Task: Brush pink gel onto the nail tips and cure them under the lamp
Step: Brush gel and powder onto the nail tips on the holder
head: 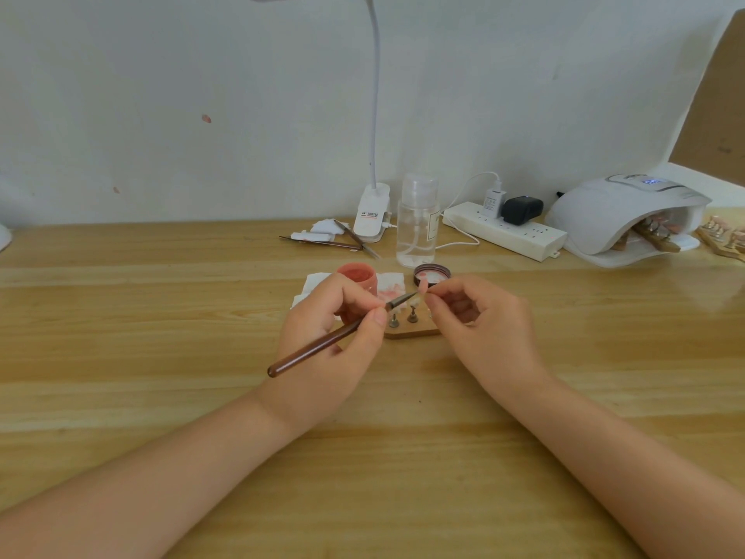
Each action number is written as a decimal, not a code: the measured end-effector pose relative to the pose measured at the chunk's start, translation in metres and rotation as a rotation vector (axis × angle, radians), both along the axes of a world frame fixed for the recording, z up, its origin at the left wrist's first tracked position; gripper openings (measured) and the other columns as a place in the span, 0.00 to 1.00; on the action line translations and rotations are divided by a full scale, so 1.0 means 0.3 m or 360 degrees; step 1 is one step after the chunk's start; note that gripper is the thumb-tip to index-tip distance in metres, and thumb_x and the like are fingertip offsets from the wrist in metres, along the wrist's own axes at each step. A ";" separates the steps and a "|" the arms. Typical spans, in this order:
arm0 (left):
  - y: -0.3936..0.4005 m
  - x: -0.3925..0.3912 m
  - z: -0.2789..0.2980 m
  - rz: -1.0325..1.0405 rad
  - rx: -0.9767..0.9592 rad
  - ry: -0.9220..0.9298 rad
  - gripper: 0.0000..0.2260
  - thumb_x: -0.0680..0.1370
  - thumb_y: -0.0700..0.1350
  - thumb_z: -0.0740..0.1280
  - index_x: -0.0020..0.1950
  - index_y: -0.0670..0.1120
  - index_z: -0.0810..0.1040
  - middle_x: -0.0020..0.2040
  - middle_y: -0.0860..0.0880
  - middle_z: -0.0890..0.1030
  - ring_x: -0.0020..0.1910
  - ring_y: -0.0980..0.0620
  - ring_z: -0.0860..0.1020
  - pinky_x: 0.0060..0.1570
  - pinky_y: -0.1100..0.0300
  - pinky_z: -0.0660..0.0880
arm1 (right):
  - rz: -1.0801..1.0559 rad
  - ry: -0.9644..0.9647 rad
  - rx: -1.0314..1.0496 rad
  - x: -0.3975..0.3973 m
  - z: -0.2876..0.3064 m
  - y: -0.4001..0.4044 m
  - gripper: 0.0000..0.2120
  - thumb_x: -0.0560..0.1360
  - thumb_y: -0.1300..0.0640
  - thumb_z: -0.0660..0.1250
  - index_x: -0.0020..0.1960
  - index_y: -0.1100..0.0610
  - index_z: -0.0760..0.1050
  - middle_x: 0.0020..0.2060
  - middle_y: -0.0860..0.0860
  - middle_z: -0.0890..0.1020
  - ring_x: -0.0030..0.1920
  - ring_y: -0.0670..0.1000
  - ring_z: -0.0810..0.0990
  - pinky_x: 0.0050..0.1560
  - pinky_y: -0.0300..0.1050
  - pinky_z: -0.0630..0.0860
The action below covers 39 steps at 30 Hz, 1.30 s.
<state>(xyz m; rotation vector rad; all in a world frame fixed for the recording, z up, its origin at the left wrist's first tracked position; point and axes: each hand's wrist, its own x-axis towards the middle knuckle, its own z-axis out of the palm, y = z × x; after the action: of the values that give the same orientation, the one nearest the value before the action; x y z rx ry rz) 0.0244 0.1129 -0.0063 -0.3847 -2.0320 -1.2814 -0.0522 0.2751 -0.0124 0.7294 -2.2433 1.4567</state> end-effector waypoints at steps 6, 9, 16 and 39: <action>0.008 -0.014 -0.009 -0.0019 0.0067 -0.0076 0.08 0.75 0.41 0.69 0.47 0.55 0.78 0.51 0.55 0.83 0.59 0.58 0.78 0.56 0.65 0.74 | -0.0020 0.0021 0.0027 -0.007 -0.006 -0.004 0.05 0.73 0.61 0.70 0.43 0.52 0.81 0.34 0.43 0.81 0.37 0.40 0.78 0.38 0.29 0.73; 0.010 -0.010 -0.001 -0.0003 -0.0064 -0.0035 0.10 0.74 0.38 0.69 0.46 0.54 0.78 0.48 0.64 0.81 0.52 0.67 0.78 0.50 0.74 0.70 | -0.0026 0.0035 0.0025 -0.008 -0.005 -0.003 0.06 0.72 0.61 0.70 0.42 0.50 0.81 0.33 0.42 0.81 0.36 0.40 0.78 0.38 0.29 0.73; 0.004 0.004 0.004 -0.0016 -0.0057 0.0039 0.02 0.72 0.46 0.64 0.41 0.53 0.75 0.38 0.61 0.78 0.39 0.64 0.75 0.41 0.75 0.68 | -0.0020 0.0001 0.0011 -0.008 -0.006 -0.002 0.05 0.73 0.61 0.70 0.43 0.52 0.81 0.34 0.43 0.81 0.36 0.41 0.78 0.37 0.29 0.73; 0.000 -0.011 -0.004 -0.0052 -0.0034 0.0024 0.06 0.74 0.41 0.68 0.43 0.52 0.76 0.43 0.67 0.80 0.47 0.68 0.78 0.48 0.76 0.69 | 0.0030 -0.0050 -0.0025 0.003 0.001 -0.001 0.04 0.73 0.61 0.70 0.44 0.54 0.82 0.35 0.43 0.82 0.37 0.40 0.79 0.40 0.30 0.74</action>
<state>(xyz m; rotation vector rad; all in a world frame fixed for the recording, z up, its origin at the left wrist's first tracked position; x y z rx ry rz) 0.0211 0.1131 -0.0075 -0.4379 -2.0359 -1.2735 -0.0512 0.2747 -0.0122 0.7292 -2.2515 1.5033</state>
